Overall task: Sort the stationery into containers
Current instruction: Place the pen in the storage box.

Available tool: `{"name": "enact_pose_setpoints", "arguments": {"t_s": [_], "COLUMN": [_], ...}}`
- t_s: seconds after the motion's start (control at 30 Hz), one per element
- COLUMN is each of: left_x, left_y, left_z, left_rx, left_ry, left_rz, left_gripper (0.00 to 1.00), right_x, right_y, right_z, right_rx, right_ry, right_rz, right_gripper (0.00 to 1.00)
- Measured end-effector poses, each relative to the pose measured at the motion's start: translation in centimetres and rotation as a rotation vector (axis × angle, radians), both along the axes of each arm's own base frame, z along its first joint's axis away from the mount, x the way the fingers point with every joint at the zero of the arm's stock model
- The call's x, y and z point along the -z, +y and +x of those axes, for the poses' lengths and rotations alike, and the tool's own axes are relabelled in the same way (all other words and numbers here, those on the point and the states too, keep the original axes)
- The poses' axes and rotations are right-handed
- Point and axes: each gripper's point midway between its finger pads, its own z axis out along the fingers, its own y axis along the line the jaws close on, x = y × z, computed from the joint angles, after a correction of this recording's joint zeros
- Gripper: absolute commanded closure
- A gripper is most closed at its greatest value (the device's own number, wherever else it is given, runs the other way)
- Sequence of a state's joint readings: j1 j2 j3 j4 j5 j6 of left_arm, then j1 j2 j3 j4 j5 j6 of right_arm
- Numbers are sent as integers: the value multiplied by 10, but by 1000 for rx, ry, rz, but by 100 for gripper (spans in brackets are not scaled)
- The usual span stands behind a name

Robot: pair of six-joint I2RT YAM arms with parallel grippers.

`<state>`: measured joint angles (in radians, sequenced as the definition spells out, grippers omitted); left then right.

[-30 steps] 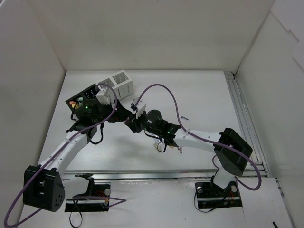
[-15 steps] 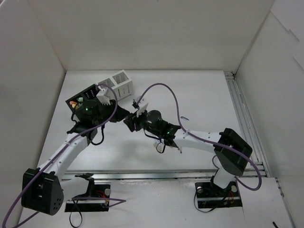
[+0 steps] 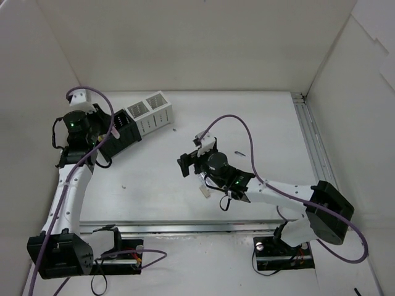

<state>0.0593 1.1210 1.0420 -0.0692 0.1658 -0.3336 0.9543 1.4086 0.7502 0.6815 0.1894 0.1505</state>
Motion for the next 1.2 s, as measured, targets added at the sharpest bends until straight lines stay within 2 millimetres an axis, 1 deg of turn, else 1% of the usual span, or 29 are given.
{"name": "enact_pose_setpoints", "arguments": {"t_s": [0.07, 0.13, 0.2, 0.27, 0.33, 0.43, 0.5, 0.6, 0.77, 0.83, 0.87, 0.9, 0.97, 1.0, 1.03, 1.07, 1.1, 1.2], "left_x": [1, 5, 12, 26, 44, 65, 67, 73, 91, 100, 105, 110, 114, 114, 114, 112, 109, 95], "left_y": [28, 50, 64, 76, 82, 89, 94, 100, 108, 109, 109, 109, 108, 107, 106, 105, 103, 94], "left_z": [6, 17, 30, 42, 49, 57, 62, 64, 64, 66, 66, 66, 64, 62, 60, 58, 55, 45], "left_rx": [-83, -142, -179, -208, -223, -244, -263, -293, -338, -343, -346, -349, -354, -360, -362, -365, -364, -359], "left_ry": [11, 30, 49, 79, 116, 142, 133, 139, 164, 184, 198, 210, 226, 225, 225, 227, 226, 226], "left_rz": [37, 65, 82, 90, 93, 99, 107, 116, 122, 118, 114, 107, 93, 79, 70, 54, 42, 8], "left_gripper": [100, 100, 100, 100, 100, 100, 100, 100, 100, 84, 78, 57, 42, 29, 22, 6, 0, 0], "right_x": [0, 4, 13, 21, 26, 31, 34, 39, 45, 47, 47, 47, 45, 44, 44, 44, 44, 45], "right_y": [-13, -26, -40, -52, -61, -65, -67, -69, -73, -75, -77, -78, -80, -82, -84, -86, -89, -100], "right_z": [4, 10, 17, 21, 24, 24, 23, 21, 18, 16, 16, 15, 13, 13, 11, 10, 8, 5], "right_rx": [52, 100, 148, 183, 212, 222, 222, 224, 234, 239, 242, 245, 254, 259, 265, 271, 278, 323], "right_ry": [-2, 11, 34, 56, 69, 83, 91, 106, 130, 140, 145, 147, 152, 155, 158, 163, 168, 191], "right_rz": [-20, -44, -79, -113, -136, -155, -167, -183, -200, -207, -208, -207, -200, -198, -195, -193, -192, -199], "right_gripper": [2, 2, 2, 2, 2, 2, 2, 2, 2, 2, 2, 2, 2, 2, 2, 2, 2, 2]}}
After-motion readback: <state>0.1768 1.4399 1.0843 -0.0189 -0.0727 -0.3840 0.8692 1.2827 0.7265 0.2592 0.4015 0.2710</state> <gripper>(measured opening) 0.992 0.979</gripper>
